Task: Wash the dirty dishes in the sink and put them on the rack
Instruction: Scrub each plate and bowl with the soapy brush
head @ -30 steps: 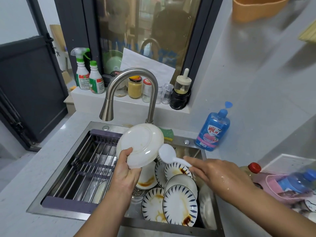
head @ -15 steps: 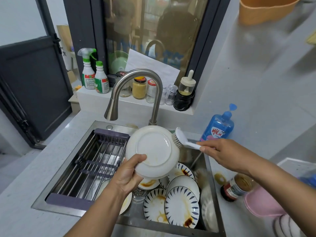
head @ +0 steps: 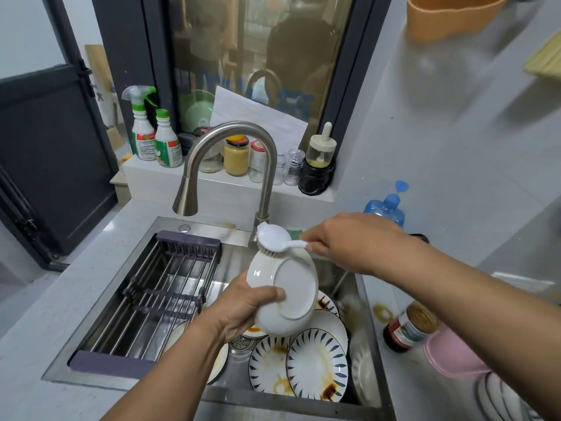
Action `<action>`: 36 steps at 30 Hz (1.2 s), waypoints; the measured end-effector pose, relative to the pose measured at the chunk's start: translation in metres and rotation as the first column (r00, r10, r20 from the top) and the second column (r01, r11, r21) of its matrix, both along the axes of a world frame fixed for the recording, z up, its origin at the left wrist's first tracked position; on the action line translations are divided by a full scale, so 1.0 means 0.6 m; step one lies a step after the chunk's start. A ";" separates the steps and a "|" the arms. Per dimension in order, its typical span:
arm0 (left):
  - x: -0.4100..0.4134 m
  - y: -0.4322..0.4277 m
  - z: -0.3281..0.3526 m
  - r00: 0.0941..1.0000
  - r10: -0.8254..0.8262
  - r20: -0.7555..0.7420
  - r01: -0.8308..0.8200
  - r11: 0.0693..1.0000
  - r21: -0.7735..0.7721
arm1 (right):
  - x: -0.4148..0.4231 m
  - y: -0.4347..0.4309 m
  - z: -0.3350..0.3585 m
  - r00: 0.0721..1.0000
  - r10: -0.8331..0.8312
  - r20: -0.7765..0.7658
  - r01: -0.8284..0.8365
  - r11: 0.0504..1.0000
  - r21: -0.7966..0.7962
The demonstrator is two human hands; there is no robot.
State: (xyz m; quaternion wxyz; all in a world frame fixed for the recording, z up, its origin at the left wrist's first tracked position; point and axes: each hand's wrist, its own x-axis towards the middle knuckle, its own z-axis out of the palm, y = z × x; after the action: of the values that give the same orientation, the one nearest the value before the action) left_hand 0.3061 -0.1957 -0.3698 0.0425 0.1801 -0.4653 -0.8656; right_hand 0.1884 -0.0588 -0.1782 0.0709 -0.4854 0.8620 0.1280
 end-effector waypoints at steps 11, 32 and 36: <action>0.004 0.023 0.003 0.940 0.103 -0.326 0.129 0.776 0.617 | 0.073 -0.022 -0.011 0.974 0.110 -0.200 -0.094 0.992 0.089; -0.011 -0.002 0.012 0.941 0.295 -0.164 -0.073 0.654 0.753 | 0.134 0.107 -0.015 0.962 0.053 -0.267 -0.037 0.997 0.066; -0.001 -0.004 0.007 0.924 0.306 -0.228 -0.022 0.640 0.768 | 0.077 0.128 -0.015 0.953 -0.019 -0.301 0.021 1.000 0.003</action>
State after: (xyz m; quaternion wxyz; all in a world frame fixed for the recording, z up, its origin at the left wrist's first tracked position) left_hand 0.3052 -0.1980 -0.3658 0.1226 0.0722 -0.0312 -0.9893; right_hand 0.2344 0.0182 -0.1871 -0.0585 -0.4513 0.8672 0.2021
